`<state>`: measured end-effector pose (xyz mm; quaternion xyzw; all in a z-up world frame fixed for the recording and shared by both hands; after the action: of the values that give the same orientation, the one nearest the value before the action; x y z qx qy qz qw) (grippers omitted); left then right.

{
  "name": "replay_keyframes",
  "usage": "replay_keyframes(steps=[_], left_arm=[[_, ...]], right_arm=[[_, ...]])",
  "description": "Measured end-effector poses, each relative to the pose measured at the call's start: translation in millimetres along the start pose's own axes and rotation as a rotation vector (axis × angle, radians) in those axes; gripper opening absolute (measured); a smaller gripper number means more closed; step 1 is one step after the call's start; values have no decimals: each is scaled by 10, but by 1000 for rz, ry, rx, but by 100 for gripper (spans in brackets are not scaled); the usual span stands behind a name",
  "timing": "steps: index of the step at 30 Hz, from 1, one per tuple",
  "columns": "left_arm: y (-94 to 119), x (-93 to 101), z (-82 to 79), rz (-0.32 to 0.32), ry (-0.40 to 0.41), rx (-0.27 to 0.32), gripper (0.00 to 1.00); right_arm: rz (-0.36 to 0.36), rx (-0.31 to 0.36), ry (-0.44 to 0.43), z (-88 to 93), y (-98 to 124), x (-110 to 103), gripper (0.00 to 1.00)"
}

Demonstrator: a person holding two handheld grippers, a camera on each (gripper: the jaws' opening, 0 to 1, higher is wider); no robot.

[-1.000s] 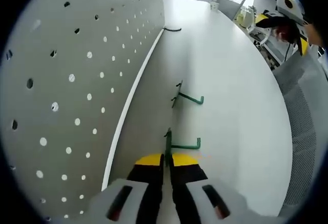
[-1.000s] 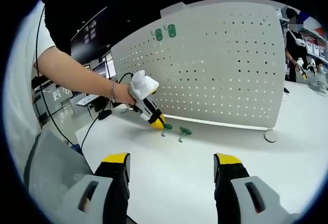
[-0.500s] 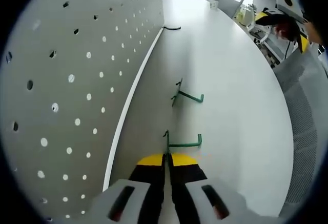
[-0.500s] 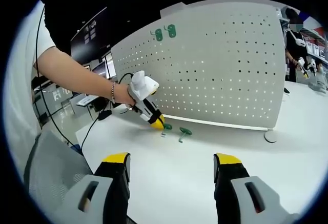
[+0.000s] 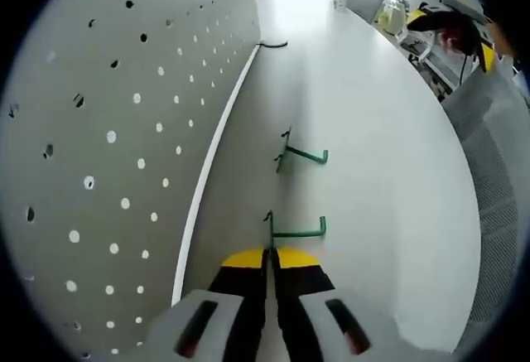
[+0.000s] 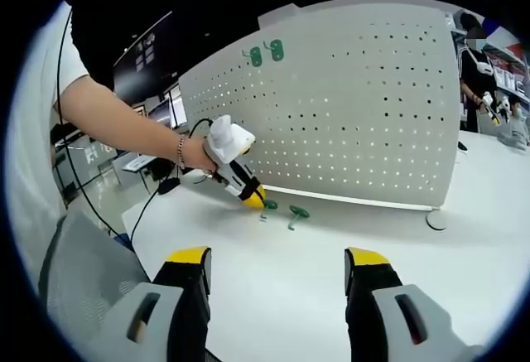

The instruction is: Insert the hook assembly into the mounting plate slot until the hook locks in place.

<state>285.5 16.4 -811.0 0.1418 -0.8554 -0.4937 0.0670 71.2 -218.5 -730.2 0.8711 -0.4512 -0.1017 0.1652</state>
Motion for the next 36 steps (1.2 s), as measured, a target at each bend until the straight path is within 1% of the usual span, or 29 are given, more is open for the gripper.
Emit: replay_keyframes(steps=[1,2,4,5,6,7,8,11,13,15,18,21,27,31,33,36], left_arm=[[2,8,7,3,4,17,2],[10,11,7,-5,5,48,2],[31,18,-9,-8,40,103,2],[59,15,-24,-14,60,143,2],[74,15,-26,-16,66,159,2],[98,14,-8,-24,63,151,2],[103,16,-7,-26,62,154,2],[150,14,-20,-36,71,209,2],[173,7,-16,-57,75,217,2],[189,29,-21,-59,64,228,2],[236,37,-49,-73,88,270,2],[278,62,-63,-83,83,294,2],[361,95,-72,-89,120,350,2],[400,122,-70,-95,123,364,2],[442,146,-84,-87,129,385,2],[508,172,-94,-98,133,408,2]], right_arm=[[1,1,0,1,0,-1,63],[1,1,0,2,-2,-1,63],[2,4,-2,-5,-3,-3,63],[3,5,-3,-6,-3,-4,63],[3,5,-3,-2,-3,1,63],[3,6,-4,1,-3,2,63],[3,6,-4,2,-4,3,63],[2,8,-3,-8,-6,-2,63],[2,10,-3,-11,-9,0,63],[1,10,-2,-18,-12,-4,63],[1,13,-1,-23,-15,0,63],[2,21,3,-36,-15,4,62],[4,28,-2,-47,-14,2,62],[8,36,-6,-53,-10,10,62],[10,38,-9,-55,-5,16,62],[11,43,-10,-57,-4,21,62]])
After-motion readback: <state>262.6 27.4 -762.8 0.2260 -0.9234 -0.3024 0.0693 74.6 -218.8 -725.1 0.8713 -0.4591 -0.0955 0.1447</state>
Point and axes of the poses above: the point that each gripper's makers call its tool centre point, and the gripper's own axes: y roughly backward along the fingers, x roughly to its right, z roughly out of its underside, the point moved 8 cm from there along y, roughly backward along the fingers, and after that the axes turned 9 degrees about y, right-handed, at the moved point
